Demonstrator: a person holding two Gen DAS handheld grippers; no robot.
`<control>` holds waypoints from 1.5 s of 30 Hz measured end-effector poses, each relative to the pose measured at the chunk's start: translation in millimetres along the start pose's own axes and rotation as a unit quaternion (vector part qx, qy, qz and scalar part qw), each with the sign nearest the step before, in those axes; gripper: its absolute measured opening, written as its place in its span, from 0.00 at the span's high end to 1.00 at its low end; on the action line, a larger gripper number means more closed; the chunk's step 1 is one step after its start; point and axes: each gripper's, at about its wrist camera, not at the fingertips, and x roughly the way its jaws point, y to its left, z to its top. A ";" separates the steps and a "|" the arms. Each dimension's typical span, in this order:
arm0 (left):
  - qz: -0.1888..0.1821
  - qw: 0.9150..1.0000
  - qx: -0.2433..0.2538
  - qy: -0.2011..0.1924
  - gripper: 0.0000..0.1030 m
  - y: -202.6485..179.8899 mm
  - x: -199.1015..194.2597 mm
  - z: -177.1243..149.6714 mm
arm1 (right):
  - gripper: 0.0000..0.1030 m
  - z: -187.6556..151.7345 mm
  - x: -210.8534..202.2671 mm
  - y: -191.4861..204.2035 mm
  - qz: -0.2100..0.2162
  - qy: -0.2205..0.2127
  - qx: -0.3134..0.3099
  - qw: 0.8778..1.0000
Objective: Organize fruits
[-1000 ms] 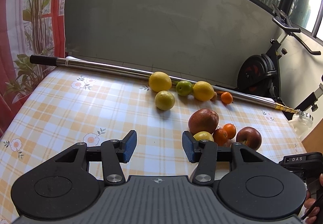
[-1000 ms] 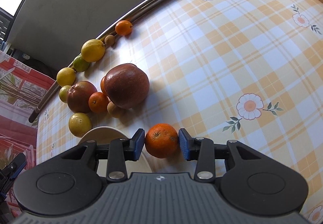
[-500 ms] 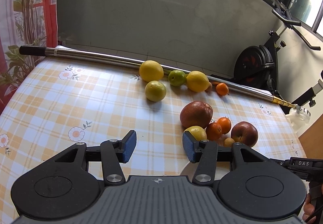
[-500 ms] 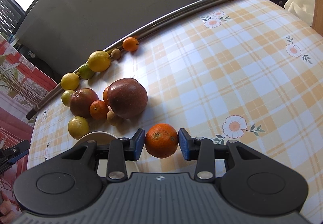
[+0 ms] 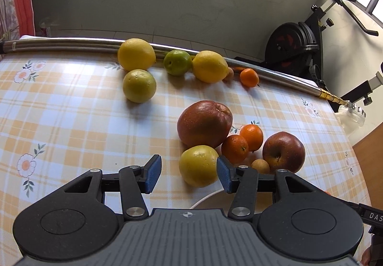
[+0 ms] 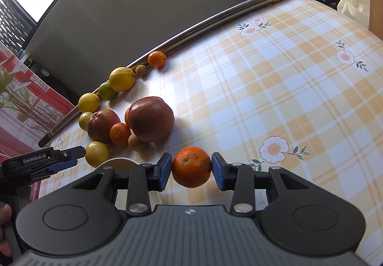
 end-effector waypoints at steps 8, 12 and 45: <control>-0.026 0.998 -0.041 0.024 0.49 4.9 29.0 4.2 | 0.62 1.4 -1.5 0.1 0.008 -0.003 0.001 1.000; -0.030 0.998 -0.053 0.029 0.50 7.1 36.2 4.8 | 0.62 1.6 -1.0 0.6 0.009 -0.002 0.001 1.000; -0.087 0.994 0.070 0.001 0.53 -1.7 -59.7 -46.3 | 0.62 -17.0 -14.5 47.9 0.048 0.010 -0.043 0.998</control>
